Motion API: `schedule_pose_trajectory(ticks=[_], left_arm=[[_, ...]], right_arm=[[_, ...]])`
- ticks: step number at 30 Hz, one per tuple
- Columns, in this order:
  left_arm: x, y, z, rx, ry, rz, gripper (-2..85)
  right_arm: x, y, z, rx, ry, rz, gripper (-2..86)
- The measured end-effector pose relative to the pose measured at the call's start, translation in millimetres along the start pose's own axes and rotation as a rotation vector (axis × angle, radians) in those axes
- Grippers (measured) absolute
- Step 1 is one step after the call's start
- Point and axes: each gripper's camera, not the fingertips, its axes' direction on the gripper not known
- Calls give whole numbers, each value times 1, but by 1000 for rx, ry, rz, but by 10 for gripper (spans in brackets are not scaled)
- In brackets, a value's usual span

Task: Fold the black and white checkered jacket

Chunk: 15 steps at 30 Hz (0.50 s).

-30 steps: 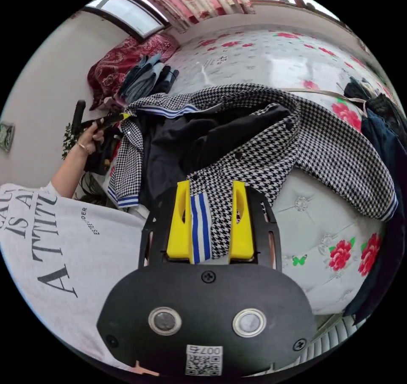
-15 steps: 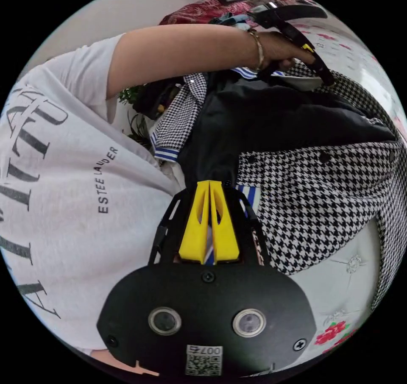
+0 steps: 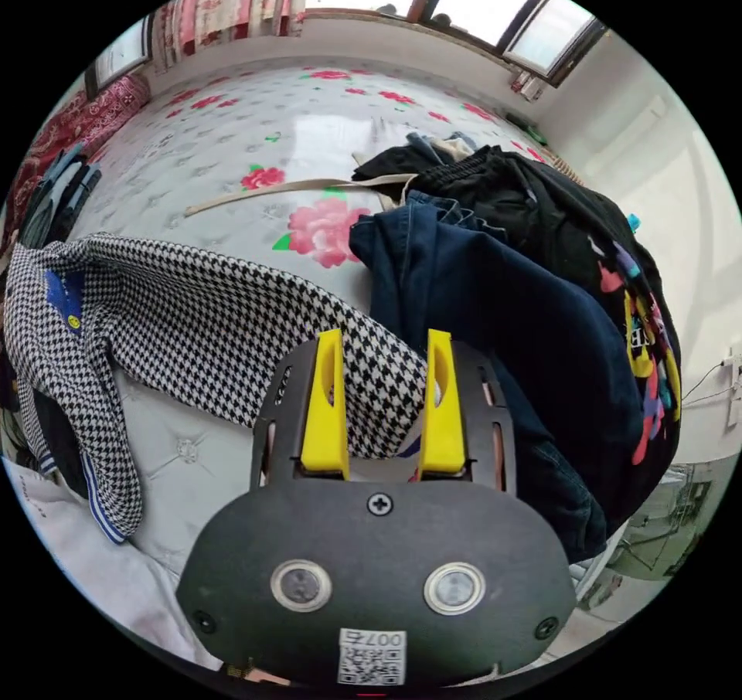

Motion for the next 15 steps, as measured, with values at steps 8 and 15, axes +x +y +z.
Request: schedule_pose_trajectory(ticks=[8, 15], left_arm=[[-11, -42, 6, 54, 94, 15, 5], [33, -146, 75, 84, -92, 189, 55]], right_arm=[[24, -17, -28, -13, -50, -69, 7], [69, -57, -136, 314, 252, 164, 13]])
